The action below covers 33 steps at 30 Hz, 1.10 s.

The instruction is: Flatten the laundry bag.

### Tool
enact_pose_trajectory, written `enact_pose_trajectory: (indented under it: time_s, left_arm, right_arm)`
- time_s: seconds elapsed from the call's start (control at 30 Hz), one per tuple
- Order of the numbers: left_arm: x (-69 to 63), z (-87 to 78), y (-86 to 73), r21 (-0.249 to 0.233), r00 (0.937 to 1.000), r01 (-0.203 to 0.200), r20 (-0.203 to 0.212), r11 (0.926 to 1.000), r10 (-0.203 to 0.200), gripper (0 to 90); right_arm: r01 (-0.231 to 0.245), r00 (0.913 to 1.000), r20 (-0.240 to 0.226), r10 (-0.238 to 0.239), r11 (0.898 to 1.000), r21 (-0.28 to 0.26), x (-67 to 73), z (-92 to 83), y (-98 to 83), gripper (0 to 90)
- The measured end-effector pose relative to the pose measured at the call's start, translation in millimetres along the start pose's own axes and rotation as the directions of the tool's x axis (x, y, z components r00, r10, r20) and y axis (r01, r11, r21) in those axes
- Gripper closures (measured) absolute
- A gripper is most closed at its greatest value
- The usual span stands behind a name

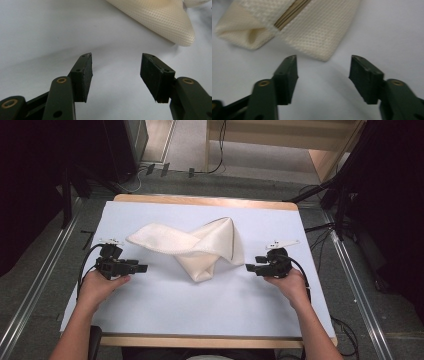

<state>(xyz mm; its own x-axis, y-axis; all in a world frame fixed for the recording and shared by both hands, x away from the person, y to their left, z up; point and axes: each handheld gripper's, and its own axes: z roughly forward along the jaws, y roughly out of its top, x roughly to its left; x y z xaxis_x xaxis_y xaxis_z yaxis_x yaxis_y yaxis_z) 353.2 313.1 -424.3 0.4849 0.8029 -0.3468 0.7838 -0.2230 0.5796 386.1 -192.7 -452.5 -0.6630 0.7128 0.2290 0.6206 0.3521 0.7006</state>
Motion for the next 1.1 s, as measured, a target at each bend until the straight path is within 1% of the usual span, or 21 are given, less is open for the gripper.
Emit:
enact_pose_trajectory:
  time_s: [0.03, 0.07, 0.1, 0.13, 0.17, 0.2, 0.23, 0.27, 0.33, 0.37, 0.4, 0.47, 0.57, 0.7, 0.83, 0.9, 1.1]
  left_arm:
    - [-0.2, -0.9, -0.1, -0.001, 1.0, -0.002, 0.003, 1.0, 0.002, 43.0]
    - [-0.2, -0.9, -0.1, -0.001, 1.0, -0.002, 0.003, 1.0, 0.002, 42.7]
    - [0.5, -3.2, -0.5, -0.006, 0.9999, 0.008, 0.01, 0.9999, -0.008, 42.5]
    - [0.5, -3.2, -0.5, -0.006, 0.9999, 0.008, 0.01, 0.9999, -0.008, 42.2]
    - [0.5, -4.6, -0.6, -0.015, 0.9999, 0.013, 0.002, 0.9998, -0.012, 41.9]
    - [0.5, -4.6, -0.6, -0.015, 0.9999, 0.013, 0.002, 0.9998, -0.012, 41.7]
    - [0.9, -5.3, -0.6, -0.018, 0.9999, 0.009, -0.007, 0.9998, -0.009, 41.7]
    - [1.6, -5.8, -0.6, -0.025, 0.9998, 0.018, -0.007, 0.9995, -0.018, 40.8]
    - [2.9, -7.1, -0.9, -0.023, 0.9995, 0.032, 0.002, 0.9992, -0.032, 41.5]
    - [3.2, -7.7, -1.0, -0.023, 0.999, 0.045, 0.004, 0.9987, -0.045, 41.7]
    - [3.4, -8.7, -1.2, -0.021, 0.9988, 0.049, 0.001, 0.9986, -0.049, 41.7]
    - [3.3, -10.8, -1.8, -0.032, 0.9992, 0.04, -0.008, 0.9987, -0.04, 41.6]
    - [2.4, -12.9, -2.5, -0.05, 0.9991, 0.039, -0.014, 0.998, -0.039, 41.0]
    - [-0.2, -13.2, -2.9, -0.051, 0.9993, 0.028, -0.024, 0.9983, -0.029, 40.7]
    - [-1.5, -14.2, -4.5, -0.045, 0.9993, 0.023, -0.028, 0.9987, -0.024, 40.7]
    - [-1.6, -15.4, -5.5, -0.046, 0.9993, 0.024, -0.028, 0.9986, -0.025, 40.5]
    - [-1.5, -17.4, -7.4, -0.049, 0.9992, 0.025, -0.031, 0.9985, -0.027, 40.3]
  right_arm:
    - [0.016, 0.9999, 0.003, -0.016, 1.0, 0.006, 2.2, 0.3, 0.0, 46.1]
    - [0.016, 0.9999, 0.003, -0.016, 1.0, 0.006, 2.2, 0.3, 0.0, 46.1]
    - [0.032, 0.9994, 0.015, -0.032, 0.999, -0.003, 5.5, 0.0, 1.3, 48.9]
    - [0.032, 0.9994, 0.015, -0.032, 0.999, -0.003, 5.5, 0.0, 1.3, 48.9]
    - [0.014, 0.9997, 0.021, -0.013, 1.0, -0.017, 5.8, -1.0, 3.2, 51.3]
    - [0.014, 0.9997, 0.021, -0.013, 1.0, -0.017, 5.8, -1.0, 3.2, 51.3]
    - [0.003, 0.9998, 0.018, -0.003, 1.0, -0.025, 5.4, -1.3, 3.8, 52.2]
    - [-0.016, 0.9996, 0.024, 0.017, 0.999, -0.033, 4.8, -2.1, 5.1, 53.8]
    - [-0.024, 0.9992, 0.031, 0.025, 0.999, -0.031, 5.3, -1.8, 5.6, 54.4]
    - [-0.022, 0.9991, 0.036, 0.023, 0.999, -0.029, 5.4, -1.2, 5.8, 55.1]
    - [-0.014, 0.9991, 0.04, 0.015, 0.999, -0.029, 5.7, -0.4, 6.1, 55.2]
    - [-0.006, 0.9988, 0.048, 0.007, 1.0, -0.027, 6.8, 0.5, 7.0, 55.3]
    - [0.003, 0.9982, 0.06, -0.001, 0.999, -0.041, 8.8, 0.5, 8.9, 55.9]
    - [0.005, 0.9985, 0.056, -0.003, 0.999, -0.035, 9.7, 2.0, 10.4, 55.9]
    - [-0.006, 0.9983, 0.058, 0.007, 0.999, -0.034, 9.9, 2.8, 12.5, 55.9]
    - [-0.006, 0.9984, 0.057, 0.008, 0.999, -0.039, 9.7, 3.0, 13.9, 55.8]
    - [0.003, 0.9983, 0.059, -0.001, 0.999, -0.034, 10.8, 5.8, 16.4, 55.5]
